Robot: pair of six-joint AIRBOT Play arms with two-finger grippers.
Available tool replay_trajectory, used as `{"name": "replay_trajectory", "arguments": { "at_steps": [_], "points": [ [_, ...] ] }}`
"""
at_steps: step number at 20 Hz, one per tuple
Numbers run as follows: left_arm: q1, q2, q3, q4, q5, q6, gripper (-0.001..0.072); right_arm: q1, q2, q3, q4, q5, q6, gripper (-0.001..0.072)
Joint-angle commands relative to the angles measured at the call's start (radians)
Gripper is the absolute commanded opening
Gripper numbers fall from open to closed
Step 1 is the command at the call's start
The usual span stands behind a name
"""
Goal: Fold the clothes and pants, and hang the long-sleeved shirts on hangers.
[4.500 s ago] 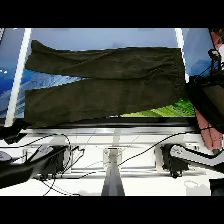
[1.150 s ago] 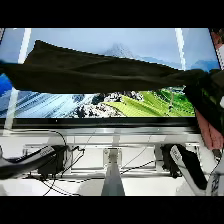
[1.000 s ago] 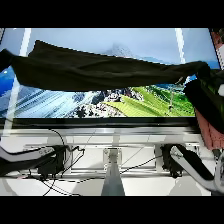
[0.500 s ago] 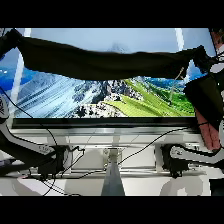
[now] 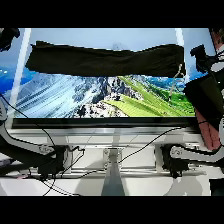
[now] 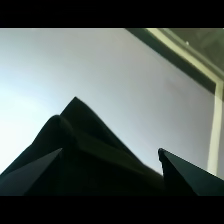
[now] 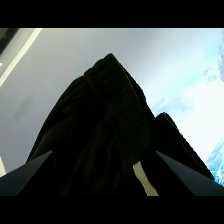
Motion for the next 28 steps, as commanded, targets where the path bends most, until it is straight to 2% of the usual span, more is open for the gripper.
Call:
{"name": "replay_trajectory", "arguments": {
  "at_steps": [1,3,4,6,7,9,11,13,14,17,20,21,22,23,24,25,26,27,28],
  "points": [
    [0.06,0.048,0.001,0.156,-0.375,-0.079,0.0688,0.001,0.003,0.0,0.0,0.105,-0.072,0.0692],
    [0.09,0.058,-0.021,0.265,-0.568,-0.089,0.0559,0.001,0.003,0.0,0.0,0.134,-0.09,0.0692],
    [0.1,0.074,-0.06,0.291,-0.591,-0.089,0.0559,0.001,0.003,0.0,0.0,0.138,-0.107,0.0693],
    [0.109,0.121,-0.188,0.287,-0.544,-0.091,0.0559,0.001,0.003,0.0,0.0,0.137,-0.13,0.0692],
    [0.109,0.139,-0.253,0.287,-0.49,-0.117,0.0559,0.001,0.003,0.0,0.0,0.136,-0.13,0.0692],
    [0.109,0.142,-0.357,0.264,-0.363,-0.23,0.056,0.001,0.003,0.0,0.0,0.131,-0.13,0.0693],
    [0.105,0.104,-0.394,0.171,-0.259,-0.245,0.0559,0.001,0.003,0.0,0.0,0.131,-0.131,0.0693],
    [0.092,0.048,-0.393,0.027,-0.165,-0.198,0.0584,0.001,0.003,0.0,0.0,0.131,-0.165,0.0692],
    [0.085,0.019,-0.393,-0.062,-0.108,-0.153,0.0633,0.001,0.003,0.0,0.0,0.134,-0.191,0.0693],
    [0.061,-0.065,-0.391,-0.244,0.117,-0.085,0.0641,0.001,0.003,0.0,0.001,0.135,-0.205,0.0693],
    [0.023,-0.15,-0.335,-0.266,0.201,-0.038,0.0639,0.001,0.003,0.0,0.001,0.135,-0.212,0.0693],
    [0.011,-0.178,-0.292,-0.266,0.202,0.009,0.0636,0.002,0.003,0.0,0.002,0.137,-0.23,0.0693],
    [-0.001,-0.201,-0.249,-0.266,0.204,0.053,0.0611,0.008,0.003,0.0,0.002,0.144,-0.245,0.0693],
    [-0.014,-0.221,-0.204,-0.257,0.216,0.08,0.0472,0.017,0.003,0.0,0.002,0.154,-0.265,0.0693],
    [-0.026,-0.234,-0.169,-0.253,0.232,0.09,0.0282,0.031,0.003,0.0,0.001,0.164,-0.29,0.0692],
    [-0.034,-0.239,-0.138,-0.245,0.241,0.097,0.0009,0.048,0.003,0.0,0.001,0.164,-0.31,0.0691],
    [-0.043,-0.238,-0.114,-0.232,0.242,0.099,0.0016,0.064,0.003,0.002,0.001,0.162,-0.314,0.0685],
    [-0.045,-0.229,-0.091,-0.225,0.225,0.099,0.0017,0.083,0.003,0.012,0.001,0.166,-0.314,0.0589],
    [-0.047,-0.212,-0.077,-0.225,0.201,0.1,0.0016,0.102,0.003,0.03,0.002,0.183,-0.313,0.043]
  ]
}}
